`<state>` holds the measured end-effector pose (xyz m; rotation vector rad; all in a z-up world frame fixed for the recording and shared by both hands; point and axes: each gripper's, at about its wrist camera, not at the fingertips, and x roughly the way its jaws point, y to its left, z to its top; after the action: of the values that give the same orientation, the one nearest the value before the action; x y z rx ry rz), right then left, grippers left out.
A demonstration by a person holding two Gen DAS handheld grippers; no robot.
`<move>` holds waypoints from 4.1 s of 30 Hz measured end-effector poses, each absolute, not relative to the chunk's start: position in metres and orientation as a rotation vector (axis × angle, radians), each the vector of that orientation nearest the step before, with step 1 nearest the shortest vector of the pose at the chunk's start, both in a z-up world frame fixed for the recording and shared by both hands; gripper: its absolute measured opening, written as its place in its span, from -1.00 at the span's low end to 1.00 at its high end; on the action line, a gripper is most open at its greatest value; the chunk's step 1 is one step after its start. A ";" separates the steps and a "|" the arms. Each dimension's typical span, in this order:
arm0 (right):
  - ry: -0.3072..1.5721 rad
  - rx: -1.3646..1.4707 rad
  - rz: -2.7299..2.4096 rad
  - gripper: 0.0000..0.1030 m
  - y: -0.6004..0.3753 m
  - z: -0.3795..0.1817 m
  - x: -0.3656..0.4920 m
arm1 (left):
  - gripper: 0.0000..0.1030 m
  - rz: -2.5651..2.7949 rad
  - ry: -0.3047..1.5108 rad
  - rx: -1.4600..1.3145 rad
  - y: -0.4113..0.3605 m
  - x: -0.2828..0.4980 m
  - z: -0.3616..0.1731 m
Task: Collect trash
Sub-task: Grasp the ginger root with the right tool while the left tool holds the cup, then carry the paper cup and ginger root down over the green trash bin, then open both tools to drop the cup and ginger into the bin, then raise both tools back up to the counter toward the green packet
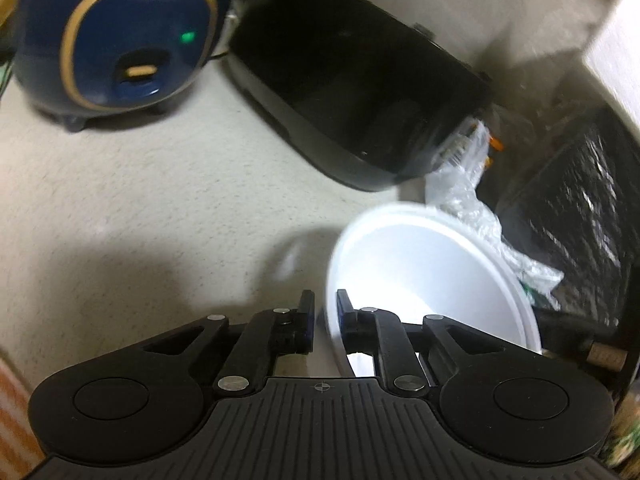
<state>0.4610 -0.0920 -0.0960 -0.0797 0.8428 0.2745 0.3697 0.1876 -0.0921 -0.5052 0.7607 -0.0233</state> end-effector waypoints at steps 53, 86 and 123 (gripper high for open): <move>0.813 0.159 0.015 -0.22 -0.234 -0.089 0.155 | -0.76 -0.292 0.747 -0.473 0.113 0.284 -0.068; 1.197 0.142 -0.039 -0.22 -0.255 -0.318 0.151 | -0.45 -0.068 1.228 -0.414 0.025 0.318 -0.522; 0.806 0.140 0.191 0.14 -0.203 -0.054 0.246 | -0.45 -0.205 0.679 -0.335 0.119 0.278 -0.050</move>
<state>0.2459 -0.2025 -0.0541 0.1398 0.8057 0.1913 0.2779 0.1186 -0.0498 -0.3348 0.6794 -0.2046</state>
